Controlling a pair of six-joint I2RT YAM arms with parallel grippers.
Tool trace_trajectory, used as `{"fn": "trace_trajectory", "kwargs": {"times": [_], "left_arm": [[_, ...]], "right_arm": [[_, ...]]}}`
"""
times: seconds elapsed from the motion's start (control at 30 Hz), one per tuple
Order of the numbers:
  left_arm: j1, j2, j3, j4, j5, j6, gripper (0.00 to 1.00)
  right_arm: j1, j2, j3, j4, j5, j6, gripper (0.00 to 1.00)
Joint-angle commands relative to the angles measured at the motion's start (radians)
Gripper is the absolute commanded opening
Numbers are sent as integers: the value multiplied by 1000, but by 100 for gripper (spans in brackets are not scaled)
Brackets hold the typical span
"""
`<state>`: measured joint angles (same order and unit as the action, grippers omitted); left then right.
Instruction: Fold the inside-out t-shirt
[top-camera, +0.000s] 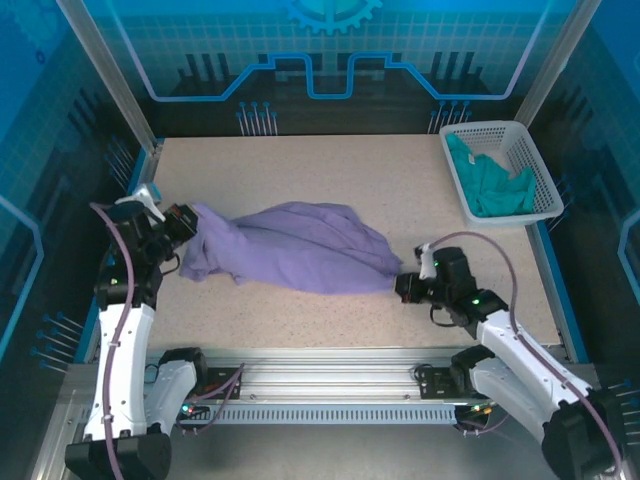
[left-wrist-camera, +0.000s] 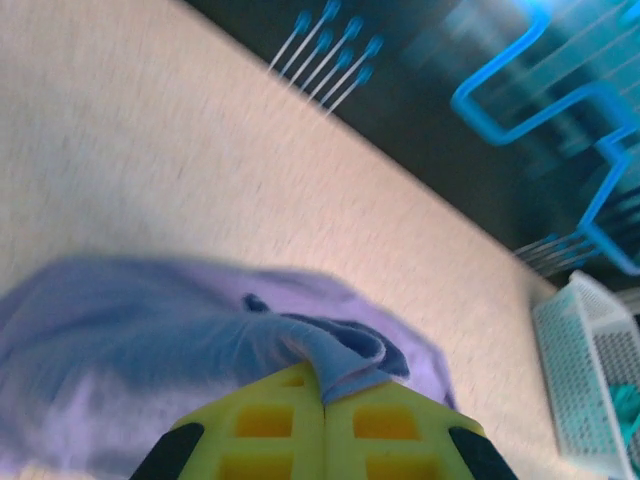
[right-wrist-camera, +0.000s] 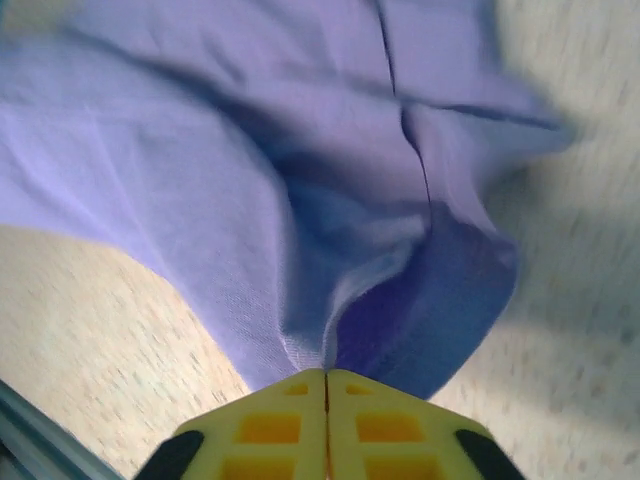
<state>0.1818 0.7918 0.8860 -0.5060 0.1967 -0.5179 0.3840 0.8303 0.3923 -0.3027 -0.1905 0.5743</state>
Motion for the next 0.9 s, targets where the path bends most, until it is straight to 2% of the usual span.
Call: {"fn": "trace_trajectory", "kwargs": {"times": [0.0, 0.07, 0.17, 0.33, 0.57, 0.87], "left_arm": [[10, -45, -48, -28, 68, 46, 0], [10, -43, -86, -9, 103, 44, 0], [10, -34, -112, 15, 139, 45, 0], [10, -45, -130, 27, 133, 81, 0], [9, -25, -148, 79, 158, 75, 0], [10, -11, -143, 88, 185, 82, 0]], "right_arm": [[35, 24, 0, 33, 115, 65, 32], [36, 54, 27, 47, 151, 31, 42], [42, 167, 121, 31, 182, -42, 47], [47, 381, 255, 11, 200, -122, 47], [69, 599, 385, 49, 144, -166, 41], [66, 770, 460, 90, 116, -184, 41]]}}
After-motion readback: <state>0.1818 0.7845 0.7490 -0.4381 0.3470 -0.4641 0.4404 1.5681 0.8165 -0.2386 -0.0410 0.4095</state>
